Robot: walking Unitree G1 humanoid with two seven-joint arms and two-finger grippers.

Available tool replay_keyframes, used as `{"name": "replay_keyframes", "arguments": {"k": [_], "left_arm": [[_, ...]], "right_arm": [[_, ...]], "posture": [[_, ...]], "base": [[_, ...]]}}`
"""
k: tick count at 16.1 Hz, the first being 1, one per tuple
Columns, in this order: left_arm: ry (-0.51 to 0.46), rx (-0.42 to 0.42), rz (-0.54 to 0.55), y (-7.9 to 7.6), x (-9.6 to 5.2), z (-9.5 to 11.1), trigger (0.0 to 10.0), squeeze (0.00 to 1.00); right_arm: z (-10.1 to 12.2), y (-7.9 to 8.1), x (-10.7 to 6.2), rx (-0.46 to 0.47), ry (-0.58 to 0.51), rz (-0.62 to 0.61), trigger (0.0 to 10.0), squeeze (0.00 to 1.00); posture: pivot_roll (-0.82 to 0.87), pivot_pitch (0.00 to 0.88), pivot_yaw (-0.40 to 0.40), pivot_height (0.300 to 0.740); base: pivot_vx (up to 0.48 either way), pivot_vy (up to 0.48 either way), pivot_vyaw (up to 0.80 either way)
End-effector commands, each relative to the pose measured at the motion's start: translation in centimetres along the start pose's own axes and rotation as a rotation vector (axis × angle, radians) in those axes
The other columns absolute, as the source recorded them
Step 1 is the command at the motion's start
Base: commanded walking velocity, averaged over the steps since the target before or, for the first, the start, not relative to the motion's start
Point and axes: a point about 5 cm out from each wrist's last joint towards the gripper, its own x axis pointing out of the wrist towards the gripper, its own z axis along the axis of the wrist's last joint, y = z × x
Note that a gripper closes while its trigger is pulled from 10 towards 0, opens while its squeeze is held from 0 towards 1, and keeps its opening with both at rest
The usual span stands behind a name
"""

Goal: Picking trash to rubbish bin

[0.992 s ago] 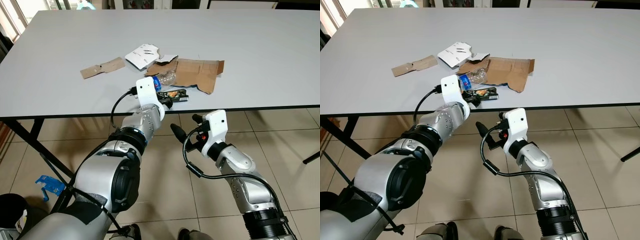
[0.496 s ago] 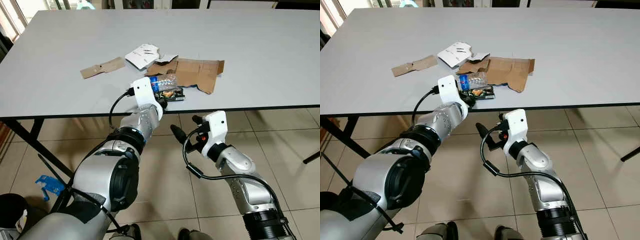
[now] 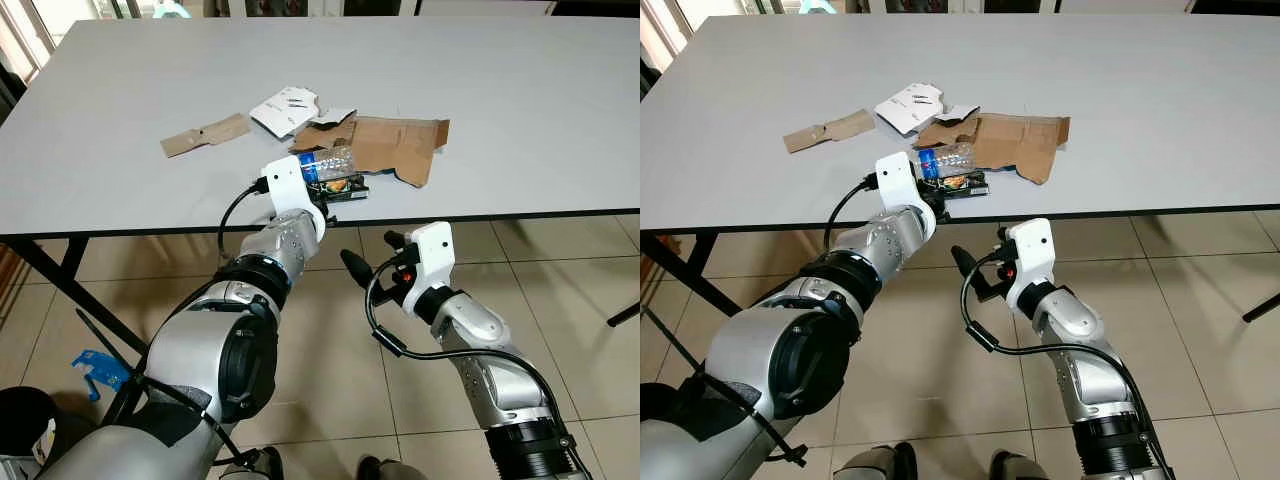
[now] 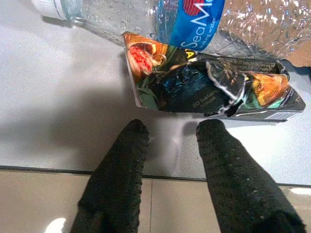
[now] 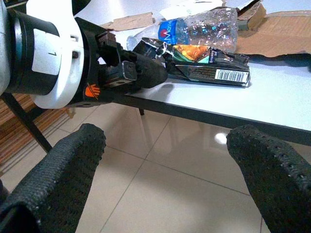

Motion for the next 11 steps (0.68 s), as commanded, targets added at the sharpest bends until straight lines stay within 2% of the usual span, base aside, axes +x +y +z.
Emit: {"name": "replay_keyframes", "arguments": {"k": [1,4,6,7,8,9,10,11], "left_arm": [[0.029,0.010,-0.002,-0.4,0.0,-0.6,0.0,0.00],[0.001,0.057,-0.026,-0.6,0.0,-0.5,0.0,0.00],[-0.068,0.124,-0.139,-1.8,-0.2,-0.1,0.0,0.00],[-0.112,0.189,-0.209,-2.3,-0.3,0.1,3.8,0.00],[-0.123,0.213,-0.229,-2.4,-0.4,0.1,3.8,0.00],[-0.138,0.230,-0.251,-2.4,-0.4,0.0,10.0,0.00],[-0.161,0.277,-0.285,-2.2,-0.4,-0.3,4.6,0.00],[-0.158,0.300,-0.286,-1.8,-0.3,-0.7,10.0,0.00]], "right_arm": [[0.2,0.1,-0.1,0.007,-0.006,-0.004,10.0,0.00],[0.2,0.1,0.0,0.007,-0.006,-0.002,10.0,0.00],[0.2,0.1,0.1,0.005,-0.006,-0.004,10.0,0.00],[0.2,0.0,0.1,0.005,-0.007,-0.006,10.0,0.00],[0.3,0.0,0.1,0.005,-0.008,-0.006,10.0,0.00],[0.3,0.0,0.1,0.006,-0.009,-0.007,10.0,0.00],[0.2,0.0,0.2,0.006,-0.008,-0.004,10.0,0.00],[0.2,0.1,0.2,0.007,-0.007,-0.002,10.0,0.00]], "posture": [[-0.10,0.148,0.024,0.740],[-0.10,0.145,0.022,0.740],[-0.10,0.141,0.021,0.740],[-0.10,0.138,0.021,0.740],[-0.10,0.138,0.021,0.740],[-0.09,0.138,0.019,0.740],[-0.09,0.136,0.015,0.740],[-0.08,0.136,0.011,0.740]], "base": [[0.000,0.000,0.00],[0.000,0.000,0.00],[0.000,0.000,0.00],[0.000,0.000,0.00],[0.000,0.000,0.00],[0.000,0.000,0.00],[0.000,0.000,0.00],[0.000,0.000,0.00]]}}
